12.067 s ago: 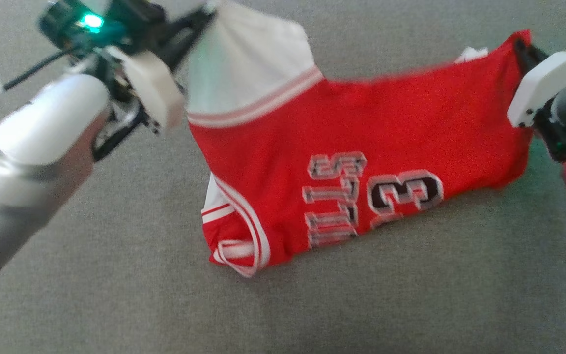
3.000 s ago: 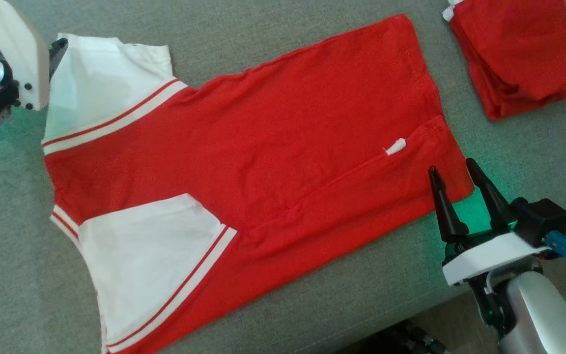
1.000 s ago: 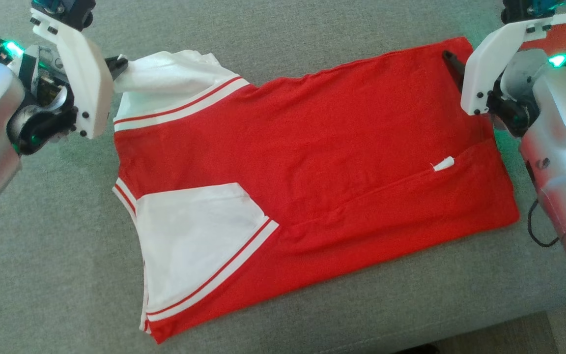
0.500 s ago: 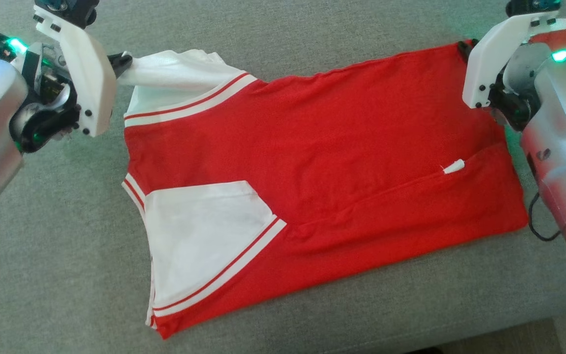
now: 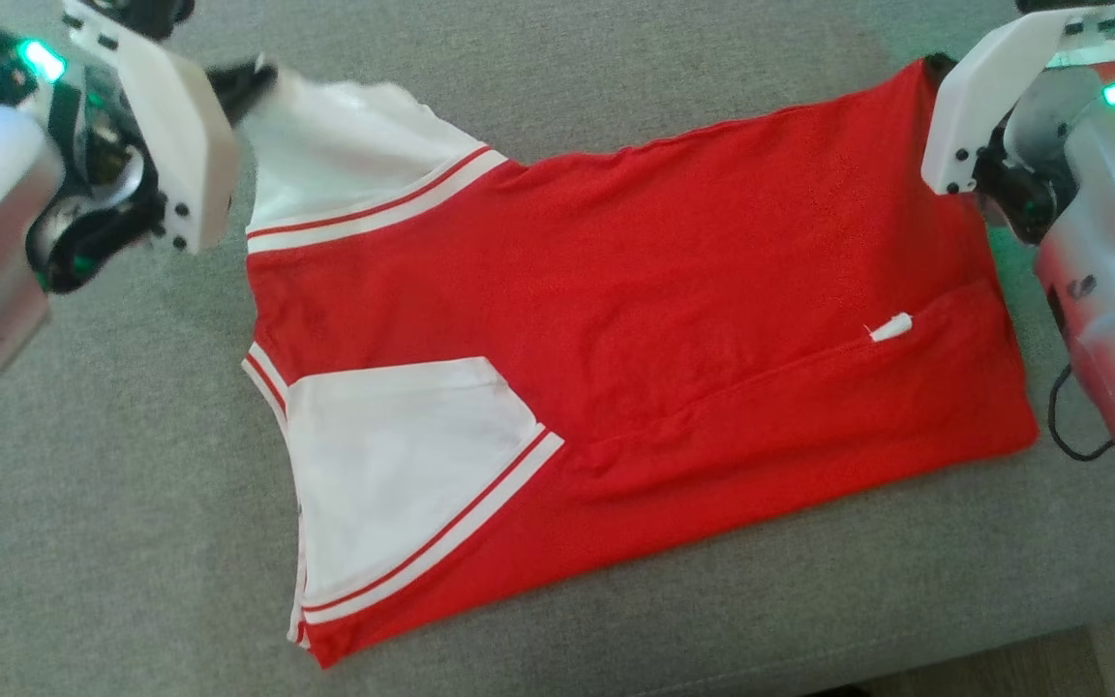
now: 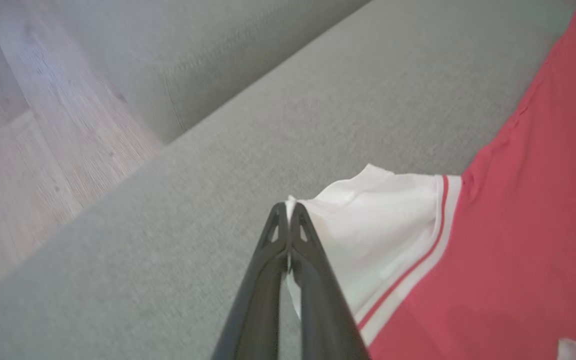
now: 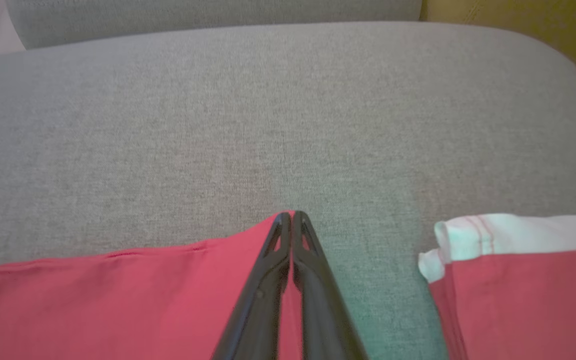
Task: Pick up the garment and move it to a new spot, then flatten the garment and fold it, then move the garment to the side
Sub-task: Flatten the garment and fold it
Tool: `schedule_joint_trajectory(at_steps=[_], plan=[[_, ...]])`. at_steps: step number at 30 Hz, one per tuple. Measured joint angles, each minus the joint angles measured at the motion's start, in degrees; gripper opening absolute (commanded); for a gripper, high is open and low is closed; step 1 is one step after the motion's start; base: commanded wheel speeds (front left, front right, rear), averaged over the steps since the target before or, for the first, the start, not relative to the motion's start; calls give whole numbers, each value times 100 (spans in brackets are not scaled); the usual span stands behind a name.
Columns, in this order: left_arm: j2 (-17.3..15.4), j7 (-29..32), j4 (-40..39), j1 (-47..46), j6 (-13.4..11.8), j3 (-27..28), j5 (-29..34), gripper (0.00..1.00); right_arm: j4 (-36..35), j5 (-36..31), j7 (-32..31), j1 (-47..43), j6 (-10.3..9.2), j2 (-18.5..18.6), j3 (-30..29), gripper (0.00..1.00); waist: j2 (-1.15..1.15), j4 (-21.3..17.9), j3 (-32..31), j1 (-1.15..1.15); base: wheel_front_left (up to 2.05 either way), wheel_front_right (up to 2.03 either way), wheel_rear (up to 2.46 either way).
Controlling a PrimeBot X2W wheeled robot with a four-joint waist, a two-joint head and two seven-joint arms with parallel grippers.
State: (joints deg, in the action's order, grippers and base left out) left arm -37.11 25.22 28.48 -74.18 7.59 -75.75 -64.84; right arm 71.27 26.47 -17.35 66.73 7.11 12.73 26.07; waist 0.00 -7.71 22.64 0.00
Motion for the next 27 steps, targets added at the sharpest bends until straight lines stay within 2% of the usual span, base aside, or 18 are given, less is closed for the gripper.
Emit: schedule_joint_trajectory(at_steps=[7, 11, 16, 21, 27], plan=[[31, -1368, 123, -309, 1, -10, 691, 0, 18, 187, 396, 92, 0, 23, -94, 0, 0, -2, -121, 0, 0, 0, 0], [138, -1894, 386, -339, 1, -10, 838, 0, 18, 364, 513, 90, 0, 148, -147, 0, 0, 56, -235, 0, 0, 0, 0], [249, -2024, 402, -200, 1, -8, 576, 0, -165, 695, 527, -75, 0, 258, -129, 0, 0, 151, -455, 0, 0, 0, 0], [216, -2085, 67, 392, 1, -11, 439, 0, -474, 1011, 583, -661, 0, 491, -7, 0, 0, 283, -716, -1, 0, 0, 0], [-35, -2203, -324, 1043, 1, -21, 439, 0, -811, 1269, 642, -1294, 0, 787, 190, 0, 0, 444, -1072, -1, 0, 0, 0]])
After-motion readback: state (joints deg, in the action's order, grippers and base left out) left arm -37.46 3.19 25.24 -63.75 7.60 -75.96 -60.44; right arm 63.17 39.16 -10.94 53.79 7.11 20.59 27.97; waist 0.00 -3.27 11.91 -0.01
